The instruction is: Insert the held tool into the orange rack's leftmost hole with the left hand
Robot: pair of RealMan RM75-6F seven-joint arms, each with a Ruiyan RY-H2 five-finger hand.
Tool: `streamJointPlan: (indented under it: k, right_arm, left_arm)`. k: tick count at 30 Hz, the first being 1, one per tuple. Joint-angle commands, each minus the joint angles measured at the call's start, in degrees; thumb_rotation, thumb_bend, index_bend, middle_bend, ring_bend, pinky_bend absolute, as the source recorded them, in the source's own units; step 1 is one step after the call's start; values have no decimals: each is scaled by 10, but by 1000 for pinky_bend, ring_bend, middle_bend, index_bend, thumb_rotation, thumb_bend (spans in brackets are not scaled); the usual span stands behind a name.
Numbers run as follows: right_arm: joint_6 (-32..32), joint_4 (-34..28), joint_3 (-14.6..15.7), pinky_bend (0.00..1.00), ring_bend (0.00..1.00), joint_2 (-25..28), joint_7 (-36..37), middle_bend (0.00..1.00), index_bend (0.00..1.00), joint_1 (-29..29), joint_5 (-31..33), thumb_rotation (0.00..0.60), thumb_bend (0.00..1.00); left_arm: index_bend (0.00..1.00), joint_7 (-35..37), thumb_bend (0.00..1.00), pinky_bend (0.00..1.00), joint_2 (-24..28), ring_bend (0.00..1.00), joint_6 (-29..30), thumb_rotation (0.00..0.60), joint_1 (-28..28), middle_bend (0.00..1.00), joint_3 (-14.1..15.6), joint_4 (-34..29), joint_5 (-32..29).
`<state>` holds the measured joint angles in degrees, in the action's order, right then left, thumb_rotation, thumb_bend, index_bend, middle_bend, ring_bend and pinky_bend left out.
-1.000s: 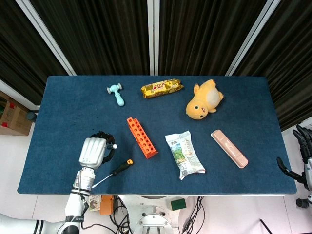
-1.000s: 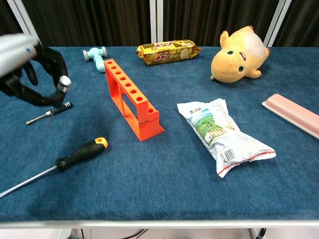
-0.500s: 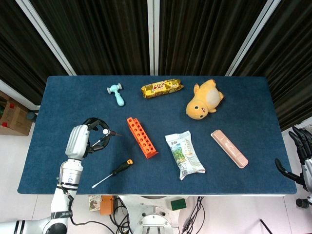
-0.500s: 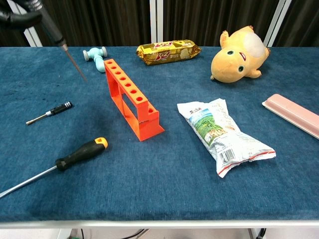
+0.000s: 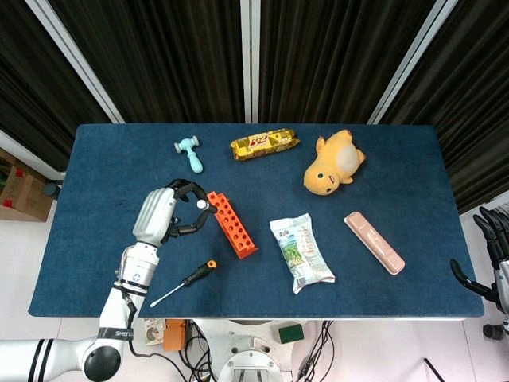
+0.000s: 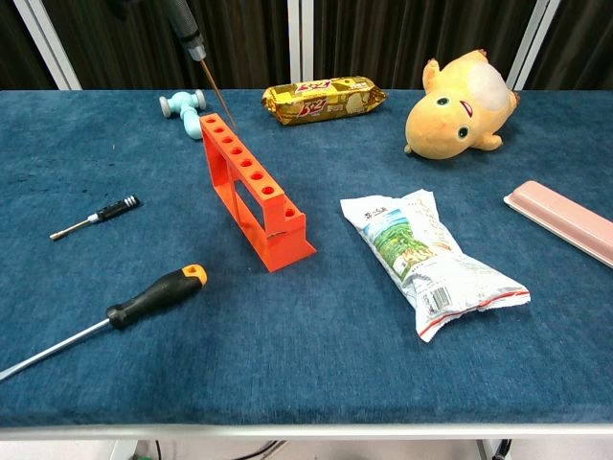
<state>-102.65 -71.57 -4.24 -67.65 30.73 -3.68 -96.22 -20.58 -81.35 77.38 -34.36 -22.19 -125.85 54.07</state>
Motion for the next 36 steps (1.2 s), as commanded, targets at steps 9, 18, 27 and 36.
streamJointPlan:
  k: [9, 18, 27, 36]
  right_arm:
    - [-1, -3, -2, 0, 0, 0, 1, 0, 0, 1, 5, 600, 327]
    - [4, -7, -2, 0, 0, 0, -3, 0, 0, 1, 8, 600, 326]
    - [6, -8, -1, 0, 0, 0, -7, 0, 0, 1, 7, 600, 327]
    - [5, -8, -4, 0, 0, 2, -5, 0, 0, 1, 11, 600, 327]
  left_arm:
    - [634, 0, 437, 426, 3, 312, -23, 600, -28, 477, -7, 7, -60]
    - [633, 11, 437, 423, 5, 312, -21, 600, -34, 476, -2, 18, -63]
    - [632, 38, 437, 422, -5, 312, -44, 600, -42, 478, 5, 51, -81]
    - [633, 55, 437, 419, -24, 313, -73, 600, -58, 482, 11, 106, -97]
